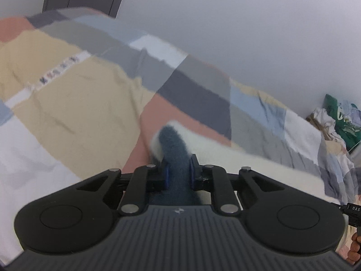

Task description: Fold large clothes

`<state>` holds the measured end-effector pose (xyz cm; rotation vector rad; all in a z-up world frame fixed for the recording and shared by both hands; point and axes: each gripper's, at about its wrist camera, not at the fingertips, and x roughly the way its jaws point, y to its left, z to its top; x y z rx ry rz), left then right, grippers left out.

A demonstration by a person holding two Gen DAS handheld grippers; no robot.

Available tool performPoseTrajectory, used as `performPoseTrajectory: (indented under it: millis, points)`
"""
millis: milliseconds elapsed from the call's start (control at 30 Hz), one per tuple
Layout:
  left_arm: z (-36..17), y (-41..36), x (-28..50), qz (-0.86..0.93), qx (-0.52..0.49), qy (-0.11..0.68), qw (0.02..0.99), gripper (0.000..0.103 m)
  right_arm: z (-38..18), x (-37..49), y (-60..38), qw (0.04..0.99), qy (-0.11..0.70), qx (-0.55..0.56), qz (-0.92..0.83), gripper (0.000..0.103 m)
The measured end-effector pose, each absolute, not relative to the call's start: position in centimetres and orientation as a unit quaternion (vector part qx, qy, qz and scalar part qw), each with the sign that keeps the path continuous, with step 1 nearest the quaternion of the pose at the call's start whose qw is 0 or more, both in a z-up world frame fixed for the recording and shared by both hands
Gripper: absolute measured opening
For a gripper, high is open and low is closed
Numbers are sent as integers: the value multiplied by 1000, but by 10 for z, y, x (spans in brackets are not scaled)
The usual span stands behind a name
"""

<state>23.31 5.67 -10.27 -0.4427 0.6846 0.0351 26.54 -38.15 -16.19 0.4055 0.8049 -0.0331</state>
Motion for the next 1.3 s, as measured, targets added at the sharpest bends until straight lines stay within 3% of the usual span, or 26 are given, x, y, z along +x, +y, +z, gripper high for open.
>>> performPoseTrajectory:
  millis: [133, 200, 267, 367, 467, 600, 800, 967, 1300]
  points:
    - [-98, 58, 228, 16, -218, 329, 919, 24, -151, 260, -373, 910, 378, 168, -27, 51]
    - [-94, 58, 223, 19, -217, 326, 920, 34, -143, 254, -367, 918, 368, 148, -35, 56]
    - [-86, 56, 215, 32, -214, 325, 921, 60, -133, 245, -361, 928, 348, 127, -44, 59]
    - [-72, 52, 196, 31, -217, 308, 926, 62, -119, 234, -361, 940, 315, 127, -42, 72]
    - [-58, 45, 176, 32, -215, 303, 928, 65, -104, 218, -356, 957, 262, 124, -29, 76]
    - [-52, 22, 151, 5, -203, 317, 927, 70, -94, 207, -336, 965, 240, 106, 18, 76]
    - [-63, -18, 143, -55, -221, 369, 901, 72, -111, 203, -300, 951, 281, 96, 81, 76]
    - [-92, -24, 149, -72, -291, 401, 866, 83, -127, 204, -281, 942, 315, 68, 88, 77]
    - [-118, -5, 144, -59, -404, 441, 799, 85, -133, 199, -276, 939, 325, 73, 83, 78]
